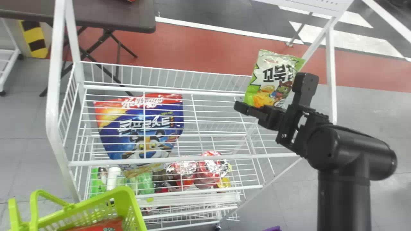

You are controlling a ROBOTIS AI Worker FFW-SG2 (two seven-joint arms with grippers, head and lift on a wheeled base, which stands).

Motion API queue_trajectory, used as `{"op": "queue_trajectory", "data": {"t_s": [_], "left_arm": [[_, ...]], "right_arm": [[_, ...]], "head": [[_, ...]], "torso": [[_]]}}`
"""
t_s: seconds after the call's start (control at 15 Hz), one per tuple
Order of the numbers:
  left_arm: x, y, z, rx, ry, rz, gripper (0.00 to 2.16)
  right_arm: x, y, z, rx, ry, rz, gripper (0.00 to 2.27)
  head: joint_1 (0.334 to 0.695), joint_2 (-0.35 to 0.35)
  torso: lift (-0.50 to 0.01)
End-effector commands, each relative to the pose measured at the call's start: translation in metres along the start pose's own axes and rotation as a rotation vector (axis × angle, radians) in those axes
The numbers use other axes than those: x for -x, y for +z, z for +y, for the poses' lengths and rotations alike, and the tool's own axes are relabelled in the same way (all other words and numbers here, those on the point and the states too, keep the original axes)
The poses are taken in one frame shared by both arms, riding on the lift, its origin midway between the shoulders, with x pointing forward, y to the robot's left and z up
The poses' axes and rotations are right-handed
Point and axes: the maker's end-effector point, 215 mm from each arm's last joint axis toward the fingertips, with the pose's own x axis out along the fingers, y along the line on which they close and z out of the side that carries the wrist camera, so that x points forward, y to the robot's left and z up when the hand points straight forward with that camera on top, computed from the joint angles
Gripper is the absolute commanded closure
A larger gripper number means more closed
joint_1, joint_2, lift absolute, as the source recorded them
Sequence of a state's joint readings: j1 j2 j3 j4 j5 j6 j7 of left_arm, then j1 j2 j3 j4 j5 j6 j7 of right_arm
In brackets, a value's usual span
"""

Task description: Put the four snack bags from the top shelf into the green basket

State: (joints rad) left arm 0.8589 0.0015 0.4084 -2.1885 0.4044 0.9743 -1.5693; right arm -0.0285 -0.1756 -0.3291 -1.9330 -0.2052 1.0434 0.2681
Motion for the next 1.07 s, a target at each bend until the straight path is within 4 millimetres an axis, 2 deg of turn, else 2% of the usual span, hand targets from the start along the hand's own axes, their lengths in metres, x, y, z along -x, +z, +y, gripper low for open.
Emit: {"op": "queue_trajectory", "data": {"t_s": [0.0, 0.13, 0.27, 0.47, 0.67, 0.73, 0.8, 0.87, 1.0], "left_arm": [[0.0, -0.001, -0.003, -0.004, -0.01, -0.004, 2.15], [0.001, -0.002, -0.004, -0.003, -0.009, -0.003, 2.15], [0.002, -0.003, -0.003, -0.002, -0.007, -0.004, 2.15], [0.003, -0.002, -0.003, -0.005, -0.003, -0.005, 2.15], [0.003, -0.002, -0.003, -0.011, -0.003, -0.005, 2.15], [0.003, -0.002, -0.002, -0.01, -0.003, -0.005, 2.15], [0.004, -0.002, -0.001, -0.007, -0.001, -0.007, 2.15], [0.005, -0.002, -0.001, -0.007, 0.001, -0.009, 2.15], [0.006, -0.002, 0.0, -0.006, 0.004, -0.011, 2.15]], "right_arm": [[-0.008, 0.02, -0.031, 0.014, -0.069, -0.02, 0.05], [-0.016, 0.034, -0.052, 0.044, -0.129, -0.023, 0.05], [-0.02, 0.037, -0.075, 0.057, -0.19, -0.003, 0.05], [-0.029, 0.037, -0.096, 0.078, -0.251, 0.015, 0.05], [-0.047, 0.044, -0.095, 0.149, -0.28, 0.015, 0.14], [-0.052, 0.05, -0.091, 0.171, -0.278, 0.008, 0.28], [-0.055, 0.048, -0.091, 0.186, -0.28, 0.017, 0.52], [-0.056, 0.047, -0.086, 0.194, -0.267, 0.02, 0.95], [-0.057, 0.043, -0.083, 0.191, -0.278, 0.012, 2.25]], "head": [[0.695, -0.35], [0.695, -0.35], [0.695, -0.35], [0.695, -0.35], [0.695, -0.35], [0.695, -0.35], [0.695, -0.35], [0.695, -0.35], [0.695, -0.35]], "torso": [[-0.006], [-0.006], [-0.006], [-0.006], [-0.006], [-0.006], [-0.006], [-0.006], [-0.006]]}}
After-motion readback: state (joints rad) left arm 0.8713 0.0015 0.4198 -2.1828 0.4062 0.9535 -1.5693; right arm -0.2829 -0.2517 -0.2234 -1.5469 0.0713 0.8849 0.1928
